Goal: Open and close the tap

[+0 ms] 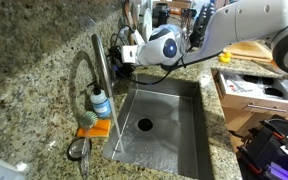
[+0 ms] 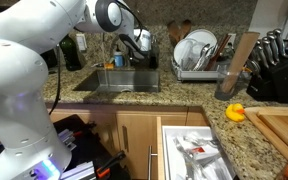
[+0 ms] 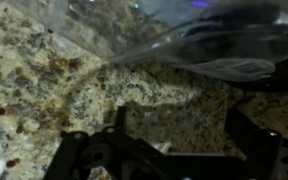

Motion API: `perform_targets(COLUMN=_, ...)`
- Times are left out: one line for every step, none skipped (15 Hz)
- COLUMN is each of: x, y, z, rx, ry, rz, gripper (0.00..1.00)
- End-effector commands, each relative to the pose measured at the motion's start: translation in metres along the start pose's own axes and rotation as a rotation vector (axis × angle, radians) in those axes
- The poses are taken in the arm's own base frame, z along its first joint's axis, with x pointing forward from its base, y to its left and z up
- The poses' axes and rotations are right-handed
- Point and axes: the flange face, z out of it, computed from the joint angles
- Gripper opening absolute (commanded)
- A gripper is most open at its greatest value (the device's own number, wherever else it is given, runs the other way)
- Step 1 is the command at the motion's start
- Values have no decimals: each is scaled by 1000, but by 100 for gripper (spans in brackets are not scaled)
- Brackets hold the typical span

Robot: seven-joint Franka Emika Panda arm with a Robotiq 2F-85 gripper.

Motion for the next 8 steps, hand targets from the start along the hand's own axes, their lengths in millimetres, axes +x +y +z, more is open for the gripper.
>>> perform_targets(x=1, y=-2, z=0, rx=1, ry=10, rz=-2, gripper=100)
perform_targets(x=11, y=-1, z=0, rx=-7, ry=48, rz=-15, gripper=100)
perform_targets(x=20, y=-3, z=-2, rx=-10, ry=85, rz=-38, gripper=100)
perform_targets(x=35, y=-8, z=-7, rx=-5, ry=136, rz=-76, gripper=100)
perform_targets(x=47, y=-11, z=-10, rx=2, ry=153, rz=-122, gripper=100)
perform_targets(x=61, y=-11, z=-14, rx=5, ry=163, rz=-191, gripper=100)
perform_targets(x=69, y=-9, z=-15, rx=4, ry=158, rz=-248, gripper=100)
perform_targets(x=73, y=-5, z=-16, rx=-8, ry=157, rz=-304, gripper=100)
